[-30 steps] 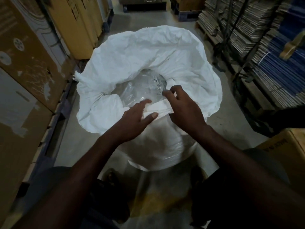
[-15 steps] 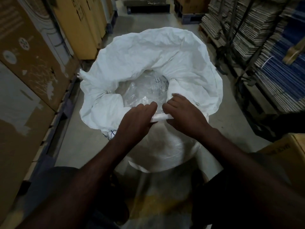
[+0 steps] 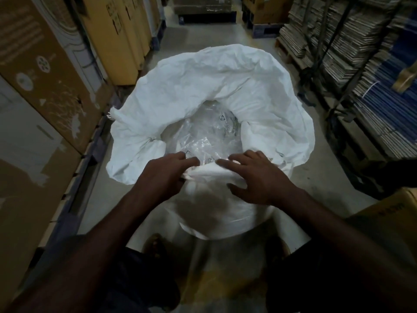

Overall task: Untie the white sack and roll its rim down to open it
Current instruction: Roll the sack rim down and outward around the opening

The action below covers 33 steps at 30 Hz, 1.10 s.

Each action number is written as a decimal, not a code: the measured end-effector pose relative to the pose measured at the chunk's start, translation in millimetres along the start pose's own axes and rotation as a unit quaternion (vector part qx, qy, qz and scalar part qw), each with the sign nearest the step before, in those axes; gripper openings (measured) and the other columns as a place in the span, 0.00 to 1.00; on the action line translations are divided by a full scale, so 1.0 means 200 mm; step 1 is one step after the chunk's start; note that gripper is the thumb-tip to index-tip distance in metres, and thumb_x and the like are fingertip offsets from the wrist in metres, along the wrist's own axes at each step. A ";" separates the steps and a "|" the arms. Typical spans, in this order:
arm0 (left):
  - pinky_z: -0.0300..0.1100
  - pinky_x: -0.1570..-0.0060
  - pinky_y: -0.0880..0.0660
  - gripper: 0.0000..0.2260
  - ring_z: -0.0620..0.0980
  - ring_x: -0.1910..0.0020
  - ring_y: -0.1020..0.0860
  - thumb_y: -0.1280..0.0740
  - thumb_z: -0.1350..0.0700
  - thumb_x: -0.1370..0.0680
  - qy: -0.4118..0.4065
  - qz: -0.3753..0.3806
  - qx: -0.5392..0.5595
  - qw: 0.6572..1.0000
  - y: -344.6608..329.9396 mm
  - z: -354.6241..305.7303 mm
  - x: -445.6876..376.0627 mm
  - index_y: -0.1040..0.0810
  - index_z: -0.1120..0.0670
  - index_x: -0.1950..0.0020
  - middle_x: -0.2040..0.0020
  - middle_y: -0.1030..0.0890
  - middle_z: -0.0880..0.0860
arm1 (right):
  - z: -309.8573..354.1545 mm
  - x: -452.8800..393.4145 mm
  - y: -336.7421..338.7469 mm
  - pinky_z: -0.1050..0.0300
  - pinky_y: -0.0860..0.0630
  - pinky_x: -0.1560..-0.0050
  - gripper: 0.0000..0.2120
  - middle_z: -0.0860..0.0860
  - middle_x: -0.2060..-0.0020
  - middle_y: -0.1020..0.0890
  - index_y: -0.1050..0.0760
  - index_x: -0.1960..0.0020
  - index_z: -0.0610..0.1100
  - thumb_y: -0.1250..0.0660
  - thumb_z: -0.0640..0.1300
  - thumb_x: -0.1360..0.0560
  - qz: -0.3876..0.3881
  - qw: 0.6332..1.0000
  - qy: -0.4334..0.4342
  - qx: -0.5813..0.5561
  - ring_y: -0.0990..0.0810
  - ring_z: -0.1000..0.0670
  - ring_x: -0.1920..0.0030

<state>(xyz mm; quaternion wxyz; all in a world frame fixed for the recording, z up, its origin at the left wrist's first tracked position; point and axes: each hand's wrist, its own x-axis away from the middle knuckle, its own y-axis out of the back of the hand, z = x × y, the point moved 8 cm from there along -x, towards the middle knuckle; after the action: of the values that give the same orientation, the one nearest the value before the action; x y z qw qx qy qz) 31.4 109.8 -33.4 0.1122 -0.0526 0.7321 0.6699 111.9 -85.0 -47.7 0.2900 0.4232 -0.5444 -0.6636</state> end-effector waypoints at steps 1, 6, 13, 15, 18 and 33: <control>0.47 0.67 0.25 0.21 0.53 0.55 0.19 0.26 0.54 0.25 0.008 -0.007 -0.003 1.000 0.00 -0.01 0.01 0.25 0.39 0.36 0.51 0.24 0.45 | 0.01 0.00 -0.01 0.47 0.28 0.39 0.33 0.51 0.39 0.22 0.32 0.22 0.56 0.30 0.62 0.25 -0.001 1.000 -0.005 0.003 0.24 0.45 0.44; 0.54 0.67 0.19 0.25 0.55 0.51 0.20 0.24 0.46 0.22 0.083 -0.072 0.023 0.994 0.03 -0.02 0.00 0.29 0.47 0.28 0.39 0.30 0.50 | 0.06 -0.03 0.10 0.49 0.25 0.63 0.28 0.47 0.54 0.22 0.22 0.33 0.49 0.20 0.44 0.32 -0.123 0.990 -0.006 0.062 0.23 0.41 0.61; 0.52 0.59 0.25 0.20 0.61 0.45 0.20 0.24 0.45 0.26 0.086 -0.061 -0.098 0.990 -0.08 0.03 -0.05 0.20 0.52 0.38 0.45 0.16 0.51 | -0.01 -0.07 -0.07 0.44 0.26 0.47 0.33 0.48 0.35 0.21 0.34 0.22 0.55 0.33 0.38 0.25 -0.050 0.990 -0.068 0.110 0.22 0.40 0.46; 0.51 0.60 0.27 0.22 0.60 0.52 0.20 0.22 0.48 0.29 0.091 -0.022 -0.101 0.990 -0.14 0.05 -0.05 0.22 0.52 0.38 0.49 0.18 0.52 | -0.01 -0.04 -0.12 0.44 0.29 0.42 0.34 0.48 0.36 0.22 0.38 0.20 0.55 0.37 0.39 0.24 -0.011 0.992 -0.053 0.113 0.22 0.41 0.42; 0.47 0.70 0.32 0.17 0.56 0.56 0.23 0.25 0.55 0.26 0.101 -0.049 -0.077 0.991 -0.10 0.03 -0.05 0.25 0.52 0.39 0.48 0.24 0.52 | 0.00 -0.04 -0.10 0.45 0.29 0.47 0.32 0.49 0.44 0.20 0.38 0.21 0.54 0.34 0.40 0.23 -0.030 0.992 -0.043 0.111 0.20 0.41 0.52; 0.56 0.37 0.22 0.24 0.57 0.42 0.15 0.28 0.49 0.25 0.003 -0.071 0.010 0.997 -0.06 -0.28 -0.13 0.26 0.53 0.30 0.43 0.15 0.52 | 0.10 -0.10 0.02 0.45 0.21 0.50 0.27 0.44 0.37 0.24 0.33 0.26 0.44 0.30 0.41 0.23 -0.125 0.990 -0.032 -0.063 0.18 0.41 0.49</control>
<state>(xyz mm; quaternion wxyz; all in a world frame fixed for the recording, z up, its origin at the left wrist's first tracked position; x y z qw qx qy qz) 53.5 51.1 -34.2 0.1573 -0.1052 0.7335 0.6528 102.7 -59.5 -37.2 0.2132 0.4473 -0.4536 -0.7407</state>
